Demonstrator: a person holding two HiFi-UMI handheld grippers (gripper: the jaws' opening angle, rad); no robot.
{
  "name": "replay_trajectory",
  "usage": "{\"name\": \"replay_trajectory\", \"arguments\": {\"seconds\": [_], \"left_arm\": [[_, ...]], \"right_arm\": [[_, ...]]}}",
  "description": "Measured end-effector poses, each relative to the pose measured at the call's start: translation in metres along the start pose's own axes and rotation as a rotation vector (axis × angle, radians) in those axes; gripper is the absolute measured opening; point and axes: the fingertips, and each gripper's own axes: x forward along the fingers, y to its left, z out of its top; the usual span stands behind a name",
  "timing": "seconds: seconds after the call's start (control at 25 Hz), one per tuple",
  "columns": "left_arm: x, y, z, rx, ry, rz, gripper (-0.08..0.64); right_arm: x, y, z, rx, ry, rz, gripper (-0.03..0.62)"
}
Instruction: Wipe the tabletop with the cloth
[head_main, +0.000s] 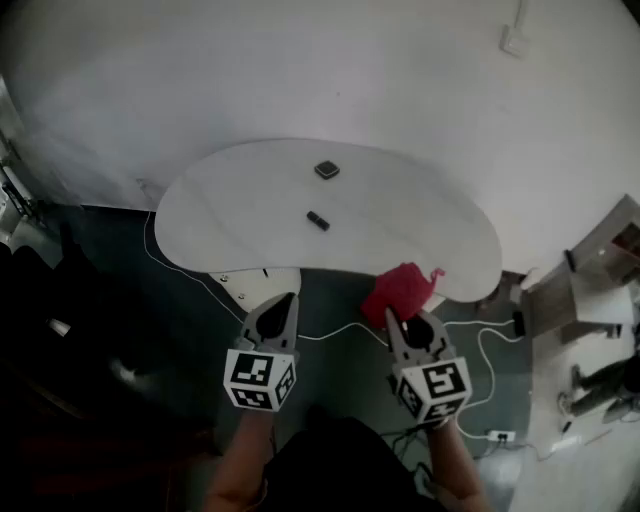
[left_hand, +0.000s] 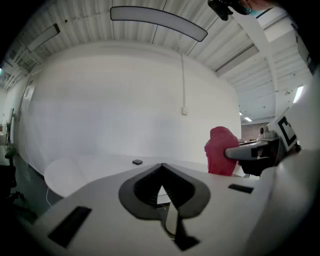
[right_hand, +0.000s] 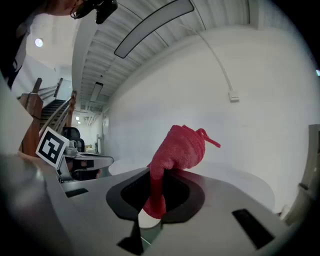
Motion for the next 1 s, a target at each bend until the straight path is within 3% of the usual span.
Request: {"name": "replay_trajectory", "arguments": {"seconds": [0.56,0.76,1.0], "left_arm": [[0.051,0.001,0.014,-0.022,-0.008,-0.005,0.002],[0.071,-0.002,0.029,0.001,-0.024,-0.012,0.002],[0.099,-0.001,0.041,0.035,-0.004,-0.011,0.005]], "right_arm": [[0.037,-0.035,0.015,0.004,-0.049,0.048,0.046],[0.043,-0.053,0.03,-0.008,-0.067,0.072,0.046],[0.052,-0.079,0.028,0.049,-0.06,0.054,0.046]]}}
